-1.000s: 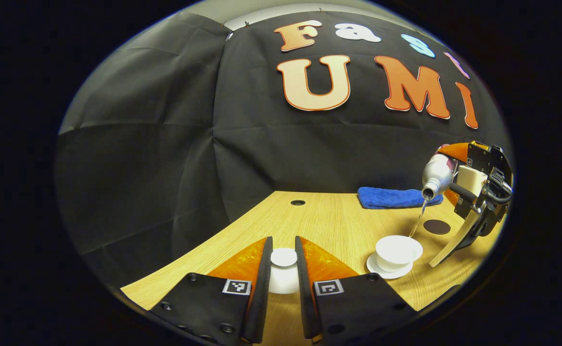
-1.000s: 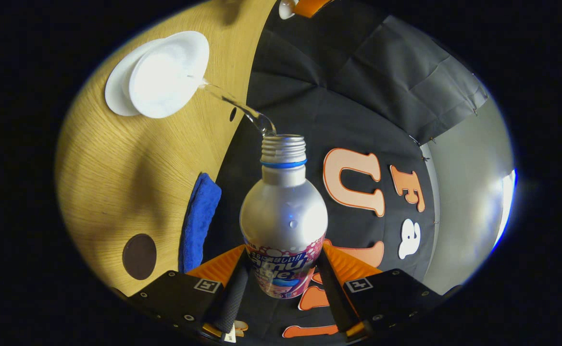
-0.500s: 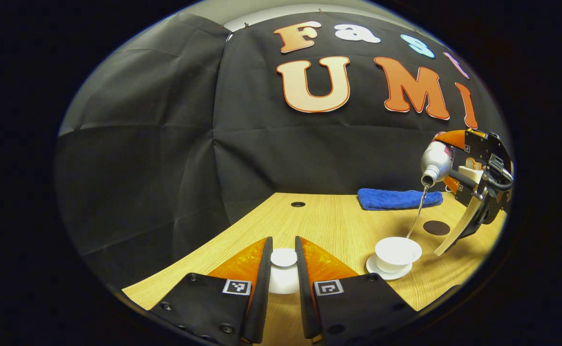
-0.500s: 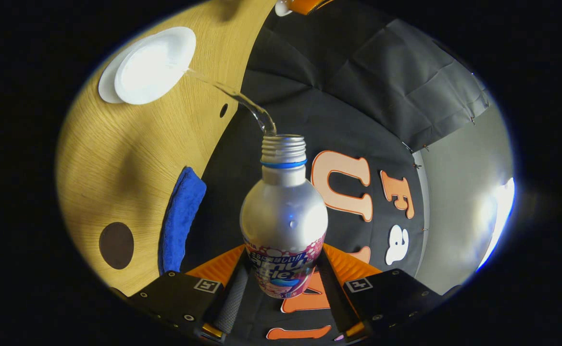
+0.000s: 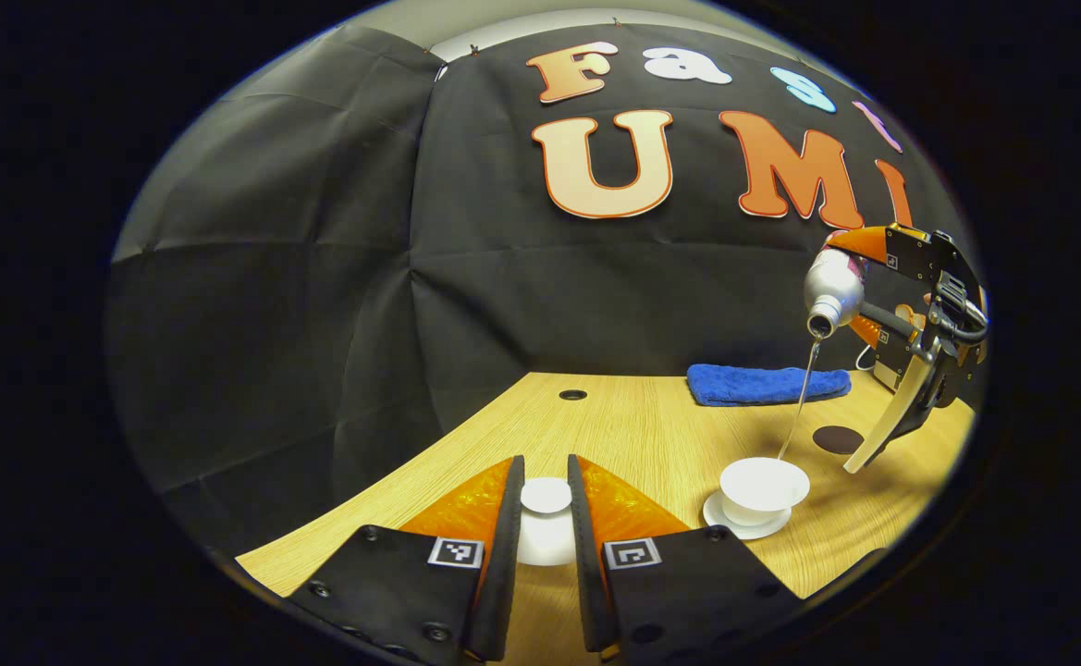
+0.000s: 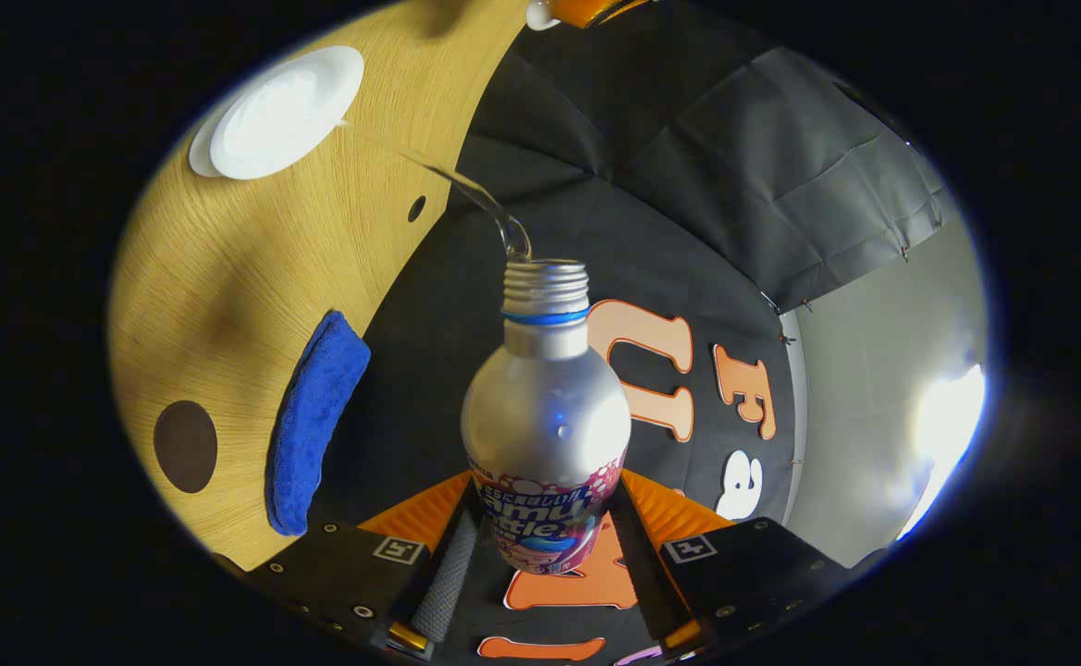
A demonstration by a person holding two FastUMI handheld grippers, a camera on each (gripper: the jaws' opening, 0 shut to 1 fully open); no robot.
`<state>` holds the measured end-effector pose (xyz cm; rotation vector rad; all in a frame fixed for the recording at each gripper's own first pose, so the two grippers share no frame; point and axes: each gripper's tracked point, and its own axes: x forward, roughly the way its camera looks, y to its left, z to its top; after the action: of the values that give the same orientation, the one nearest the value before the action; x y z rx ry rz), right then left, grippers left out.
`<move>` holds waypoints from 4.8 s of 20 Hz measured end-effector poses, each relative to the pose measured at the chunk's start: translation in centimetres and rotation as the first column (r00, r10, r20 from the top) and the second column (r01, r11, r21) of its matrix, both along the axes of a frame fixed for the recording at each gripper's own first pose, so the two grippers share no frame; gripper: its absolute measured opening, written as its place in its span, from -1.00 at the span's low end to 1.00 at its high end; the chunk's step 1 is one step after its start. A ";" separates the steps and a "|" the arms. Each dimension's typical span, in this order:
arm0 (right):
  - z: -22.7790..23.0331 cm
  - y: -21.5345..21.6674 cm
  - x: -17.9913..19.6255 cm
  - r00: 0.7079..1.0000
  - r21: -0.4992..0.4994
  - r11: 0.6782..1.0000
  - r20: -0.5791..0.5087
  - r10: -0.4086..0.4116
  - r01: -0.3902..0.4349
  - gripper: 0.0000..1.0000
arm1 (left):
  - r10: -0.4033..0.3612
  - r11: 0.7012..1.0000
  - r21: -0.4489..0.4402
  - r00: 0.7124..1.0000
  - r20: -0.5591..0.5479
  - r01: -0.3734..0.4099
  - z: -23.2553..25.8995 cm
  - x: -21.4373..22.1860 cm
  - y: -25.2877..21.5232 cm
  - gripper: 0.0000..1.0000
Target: Open the teacup lid with one hand, grasp the water bottle and pour water into the teacup with the other hand; after pouring, place the water bottle on the coaster and then close the teacup lid.
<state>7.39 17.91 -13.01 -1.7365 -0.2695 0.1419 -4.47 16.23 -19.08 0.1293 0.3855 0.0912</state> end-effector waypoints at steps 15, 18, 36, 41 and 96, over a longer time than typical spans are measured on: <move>-3.2 2.2 -1.4 0.995 -0.122 0.989 -0.064 0.073 -0.081 0.58 | 0.008 1.000 -0.004 1.000 -0.008 -0.008 0.6 -0.3 -0.1 -0.33; -4.2 2.6 -1.7 0.993 -0.138 0.986 -0.084 0.085 -0.096 0.57 | 0.006 1.000 -0.006 1.000 -0.011 -0.006 0.5 -0.4 -0.1 -0.33; -9.4 3.9 -4.4 0.961 -0.030 0.992 -0.255 0.109 -0.121 0.58 | -0.024 1.000 -0.015 1.000 0.000 0.024 0.7 -0.5 -1.2 -0.33; -11.2 3.3 -5.0 0.921 0.155 0.987 -0.378 0.099 -0.043 0.59 | -0.027 1.000 -0.011 1.000 0.005 0.027 1.0 -0.2 -1.8 -0.33; -15.7 -6.7 0.7 0.662 0.692 -0.028 -0.677 0.321 0.721 0.59 | -0.300 0.950 -0.125 0.945 -0.130 0.285 -6.1 3.6 -18.5 -0.26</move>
<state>8.10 11.21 -28.71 -0.0022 0.5162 0.2646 -0.92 -2.24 -25.17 0.0884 0.5143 -0.2342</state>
